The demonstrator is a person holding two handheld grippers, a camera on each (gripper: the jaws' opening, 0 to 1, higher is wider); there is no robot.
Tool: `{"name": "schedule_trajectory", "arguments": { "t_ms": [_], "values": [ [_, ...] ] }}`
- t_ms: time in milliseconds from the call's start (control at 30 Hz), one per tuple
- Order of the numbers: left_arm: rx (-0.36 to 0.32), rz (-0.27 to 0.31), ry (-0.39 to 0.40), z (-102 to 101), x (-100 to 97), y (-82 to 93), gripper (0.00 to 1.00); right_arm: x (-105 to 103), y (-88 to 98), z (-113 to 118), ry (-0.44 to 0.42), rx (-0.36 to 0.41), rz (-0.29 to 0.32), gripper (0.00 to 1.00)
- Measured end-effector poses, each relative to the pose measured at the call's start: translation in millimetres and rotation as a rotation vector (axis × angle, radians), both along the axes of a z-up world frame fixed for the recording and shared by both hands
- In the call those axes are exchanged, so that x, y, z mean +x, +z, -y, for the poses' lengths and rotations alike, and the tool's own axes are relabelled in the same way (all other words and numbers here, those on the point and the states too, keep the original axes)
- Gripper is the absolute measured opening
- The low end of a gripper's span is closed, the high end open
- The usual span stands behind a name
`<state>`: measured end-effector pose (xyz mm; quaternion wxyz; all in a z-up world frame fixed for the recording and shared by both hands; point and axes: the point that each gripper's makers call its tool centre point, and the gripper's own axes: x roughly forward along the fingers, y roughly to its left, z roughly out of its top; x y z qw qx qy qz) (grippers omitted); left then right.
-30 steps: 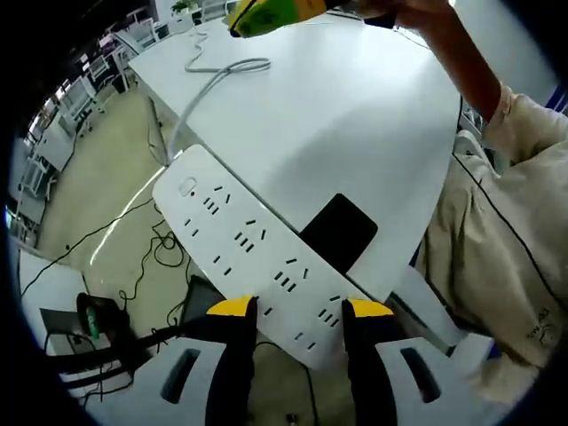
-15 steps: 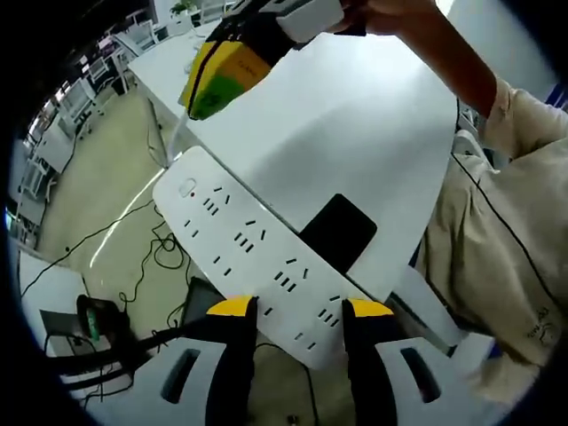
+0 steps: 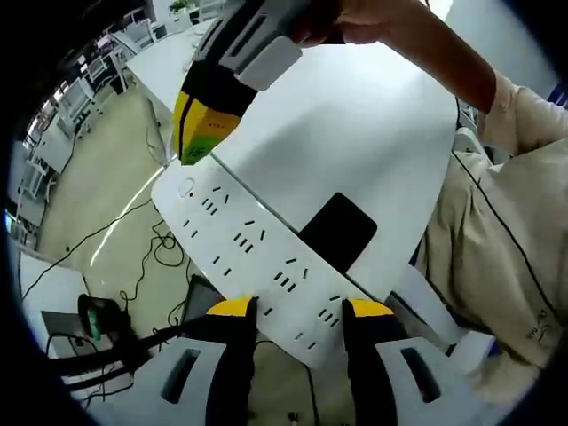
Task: Pick up the power strip scattered on the table, fix it on the side mounting bracket of the table, and press the switch
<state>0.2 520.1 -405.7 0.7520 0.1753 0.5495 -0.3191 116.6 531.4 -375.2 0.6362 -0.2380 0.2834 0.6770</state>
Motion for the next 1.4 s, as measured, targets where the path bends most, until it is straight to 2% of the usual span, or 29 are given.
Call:
{"name": "schedule_trajectory", "arguments": {
  "t_ms": [467,633,1000,1100,1200,1400],
  "values": [
    [-0.003,0.004,-0.005,0.2,-0.5,0.2,0.43,9.7,-19.8,-13.6,0.013,-0.060,0.005,0.00],
    [-0.002,0.005,-0.011,0.3,-0.6,0.5,0.43,14.5,-29.1,-13.5,0.013,-0.094,0.035,0.00],
    [0.006,-0.002,-0.014,1.1,-1.4,0.9,0.43,12.1,-30.6,-13.8,0.013,-0.125,0.062,0.00],
    [0.007,-0.002,-0.015,1.1,-1.8,1.0,0.43,11.8,-31.0,-13.2,0.021,-0.155,0.065,0.00],
    [0.008,-0.004,-0.015,1.1,-2.1,1.1,0.43,13.2,-31.5,-13.3,0.009,-0.184,0.040,0.00],
    [0.010,-0.008,-0.014,0.5,-2.4,1.0,0.43,11.9,-32.1,-14.4,0.025,-0.243,0.058,0.00]
  ]
}}
